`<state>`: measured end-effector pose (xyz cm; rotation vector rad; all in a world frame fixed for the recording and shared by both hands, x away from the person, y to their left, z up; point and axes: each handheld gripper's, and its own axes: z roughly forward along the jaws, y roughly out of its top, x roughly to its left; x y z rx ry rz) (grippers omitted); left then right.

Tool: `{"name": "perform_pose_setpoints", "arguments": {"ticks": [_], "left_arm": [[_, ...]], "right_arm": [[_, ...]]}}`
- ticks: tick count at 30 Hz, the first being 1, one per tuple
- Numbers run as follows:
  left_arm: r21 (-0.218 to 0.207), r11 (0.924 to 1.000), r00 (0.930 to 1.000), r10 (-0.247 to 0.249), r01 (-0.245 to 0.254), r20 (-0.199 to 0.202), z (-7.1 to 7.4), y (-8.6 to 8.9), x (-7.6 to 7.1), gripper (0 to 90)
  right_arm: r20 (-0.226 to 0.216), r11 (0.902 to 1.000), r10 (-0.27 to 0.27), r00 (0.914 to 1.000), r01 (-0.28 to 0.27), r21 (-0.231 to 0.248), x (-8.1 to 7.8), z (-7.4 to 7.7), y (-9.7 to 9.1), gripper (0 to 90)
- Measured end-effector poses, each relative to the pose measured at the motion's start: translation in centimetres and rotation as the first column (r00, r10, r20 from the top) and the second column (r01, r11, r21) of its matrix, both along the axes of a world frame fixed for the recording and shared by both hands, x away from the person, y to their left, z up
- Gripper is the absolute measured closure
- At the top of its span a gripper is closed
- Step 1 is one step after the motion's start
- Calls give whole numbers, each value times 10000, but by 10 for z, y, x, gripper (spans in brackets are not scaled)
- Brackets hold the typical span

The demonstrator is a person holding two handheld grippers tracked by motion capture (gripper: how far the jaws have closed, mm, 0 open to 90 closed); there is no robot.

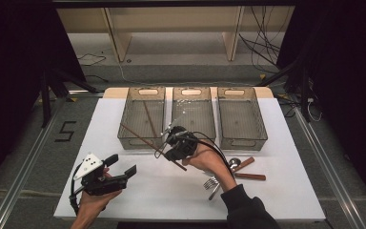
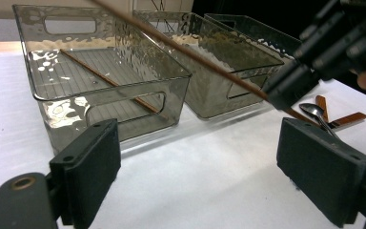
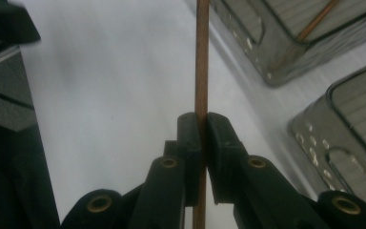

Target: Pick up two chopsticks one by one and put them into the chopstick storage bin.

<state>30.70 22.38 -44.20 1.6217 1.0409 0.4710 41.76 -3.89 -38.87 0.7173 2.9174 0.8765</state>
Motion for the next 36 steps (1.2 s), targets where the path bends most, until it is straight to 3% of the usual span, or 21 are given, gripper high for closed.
{"name": "perform_pose_setpoints", "arguments": {"ticks": [8,18,31,36], "left_arm": [[-12,10000,10000,-7,7,2,0,1,0,141],[-159,9999,10000,46,-45,41,0,0,0,141],[-112,9999,10000,-10,10,22,0,1,0,141],[-116,9999,10000,-12,13,26,0,1,0,141]], "right_arm": [[150,9973,-369,9992,359,638,16,12,10,852],[224,9905,-998,9948,971,977,35,20,18,852],[16,9692,-1979,9802,1955,1497,63,22,25,852],[-185,9544,-2380,9711,2374,1812,75,22,29,852]]}}
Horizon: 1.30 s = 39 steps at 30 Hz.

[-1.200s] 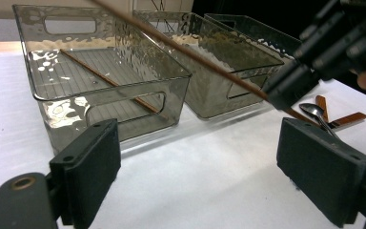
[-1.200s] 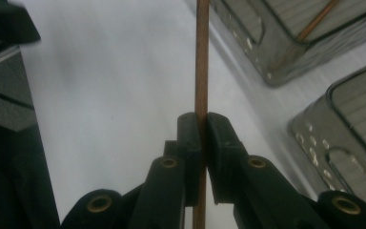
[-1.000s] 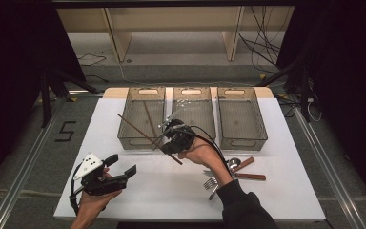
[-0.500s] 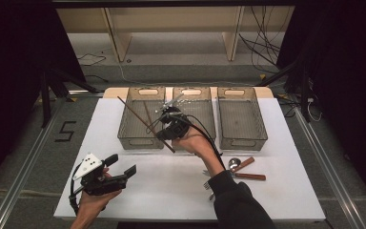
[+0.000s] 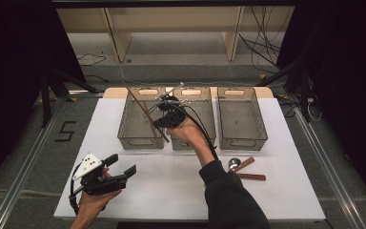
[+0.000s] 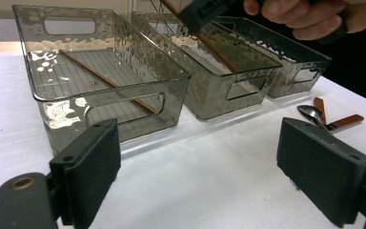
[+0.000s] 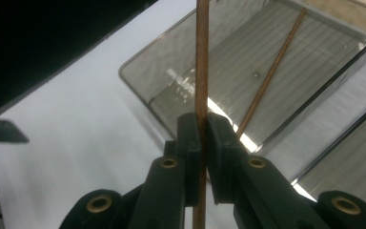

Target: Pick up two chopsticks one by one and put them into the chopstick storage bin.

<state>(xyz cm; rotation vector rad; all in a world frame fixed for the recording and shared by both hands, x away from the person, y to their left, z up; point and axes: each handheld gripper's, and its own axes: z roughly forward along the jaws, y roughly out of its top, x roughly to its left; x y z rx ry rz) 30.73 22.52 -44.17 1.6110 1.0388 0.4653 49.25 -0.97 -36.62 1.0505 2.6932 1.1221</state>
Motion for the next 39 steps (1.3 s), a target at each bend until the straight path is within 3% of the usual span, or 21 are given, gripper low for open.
{"name": "perform_pose_setpoints", "arguments": {"ticks": [10,23,39], "left_arm": [[-23,10000,10000,-9,9,-4,0,0,0,141],[-57,10000,10000,-38,38,-2,1,0,0,141],[-68,9999,10000,-83,83,0,1,1,0,141]], "right_arm": [[-232,9967,-716,9972,724,364,20,-5,9,852],[-446,9891,-1288,9907,1316,660,33,-11,19,852],[-523,9836,-1739,9834,1760,401,44,-26,29,851]]}}
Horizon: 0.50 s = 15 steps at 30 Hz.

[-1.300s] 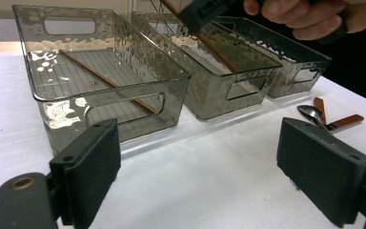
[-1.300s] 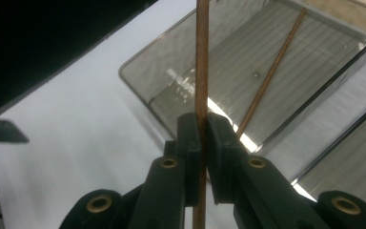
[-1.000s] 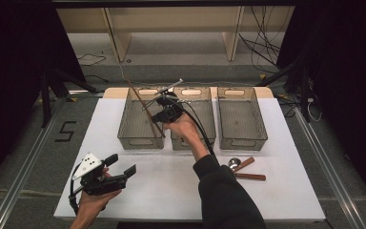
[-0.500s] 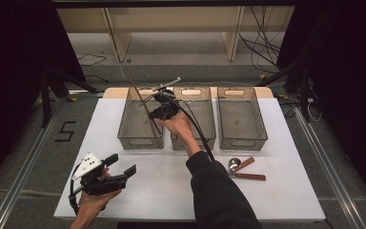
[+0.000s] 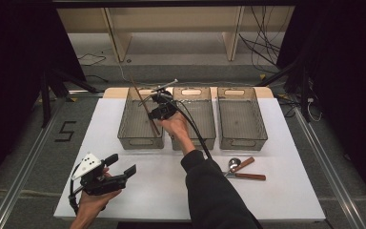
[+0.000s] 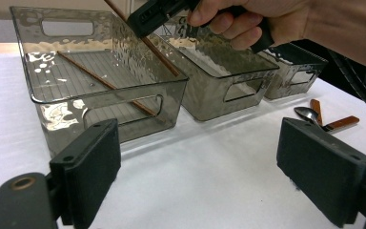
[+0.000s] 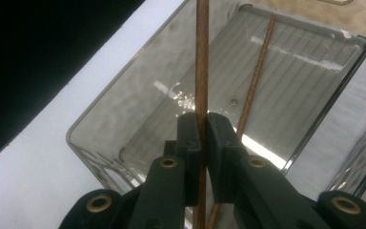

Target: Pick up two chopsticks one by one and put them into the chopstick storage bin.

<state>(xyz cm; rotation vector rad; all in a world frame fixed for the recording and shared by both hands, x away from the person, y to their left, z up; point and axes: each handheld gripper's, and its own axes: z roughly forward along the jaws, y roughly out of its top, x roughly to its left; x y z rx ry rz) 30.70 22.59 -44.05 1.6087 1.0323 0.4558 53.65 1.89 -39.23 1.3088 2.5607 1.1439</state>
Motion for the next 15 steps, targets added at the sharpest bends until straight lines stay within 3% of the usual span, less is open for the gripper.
{"name": "perform_pose_setpoints", "arguments": {"ticks": [15], "left_arm": [[11,10000,10000,-13,13,3,0,0,0,141]], "right_arm": [[-328,9992,-288,9990,279,-287,-1,-11,7,840]]}}
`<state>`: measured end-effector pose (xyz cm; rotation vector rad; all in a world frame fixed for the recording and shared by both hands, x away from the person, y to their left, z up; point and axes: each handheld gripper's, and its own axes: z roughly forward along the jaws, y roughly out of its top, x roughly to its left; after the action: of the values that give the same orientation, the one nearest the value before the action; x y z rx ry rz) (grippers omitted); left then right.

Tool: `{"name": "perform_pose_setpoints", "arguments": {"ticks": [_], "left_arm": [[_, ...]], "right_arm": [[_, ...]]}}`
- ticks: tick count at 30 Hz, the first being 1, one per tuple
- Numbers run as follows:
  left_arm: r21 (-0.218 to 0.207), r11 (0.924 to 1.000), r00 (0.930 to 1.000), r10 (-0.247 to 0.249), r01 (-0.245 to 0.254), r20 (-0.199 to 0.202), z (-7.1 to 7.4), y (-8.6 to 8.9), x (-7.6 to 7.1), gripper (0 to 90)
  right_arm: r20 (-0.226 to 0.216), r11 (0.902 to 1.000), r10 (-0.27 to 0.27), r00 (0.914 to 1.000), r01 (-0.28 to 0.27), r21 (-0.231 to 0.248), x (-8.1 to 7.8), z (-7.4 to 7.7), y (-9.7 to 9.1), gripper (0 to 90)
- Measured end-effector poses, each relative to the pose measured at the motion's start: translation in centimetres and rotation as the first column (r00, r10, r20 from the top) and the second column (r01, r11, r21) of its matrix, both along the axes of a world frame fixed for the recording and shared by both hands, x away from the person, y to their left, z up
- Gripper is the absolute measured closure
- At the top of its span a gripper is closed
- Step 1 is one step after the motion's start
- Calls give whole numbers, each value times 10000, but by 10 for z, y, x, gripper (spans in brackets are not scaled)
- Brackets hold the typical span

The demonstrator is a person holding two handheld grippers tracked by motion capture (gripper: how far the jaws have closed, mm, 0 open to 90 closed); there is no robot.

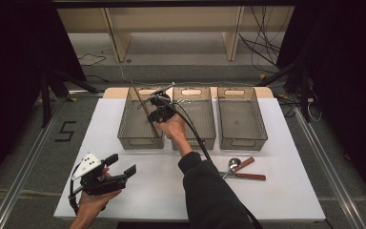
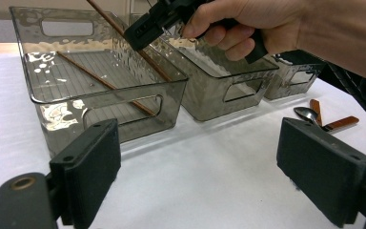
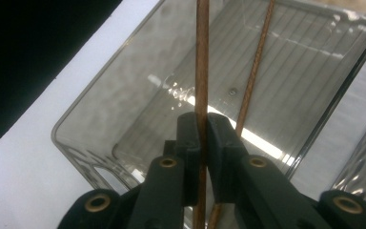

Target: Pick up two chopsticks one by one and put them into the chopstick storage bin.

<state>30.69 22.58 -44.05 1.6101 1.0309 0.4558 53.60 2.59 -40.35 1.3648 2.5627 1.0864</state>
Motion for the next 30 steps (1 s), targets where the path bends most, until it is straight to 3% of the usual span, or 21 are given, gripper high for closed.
{"name": "perform_pose_setpoints", "arguments": {"ticks": [9,17,30], "left_arm": [[8,10000,10000,-3,3,-18,0,0,0,141],[11,10000,10000,4,-4,-31,0,0,0,140],[-5,10000,10000,41,-41,-32,-1,-1,0,140]], "right_arm": [[-180,9991,34,9998,-26,411,0,4,-4,658],[395,9969,540,9978,-562,559,-9,21,-12,550],[1296,9824,1774,9756,-1833,354,-40,46,-47,365]]}}
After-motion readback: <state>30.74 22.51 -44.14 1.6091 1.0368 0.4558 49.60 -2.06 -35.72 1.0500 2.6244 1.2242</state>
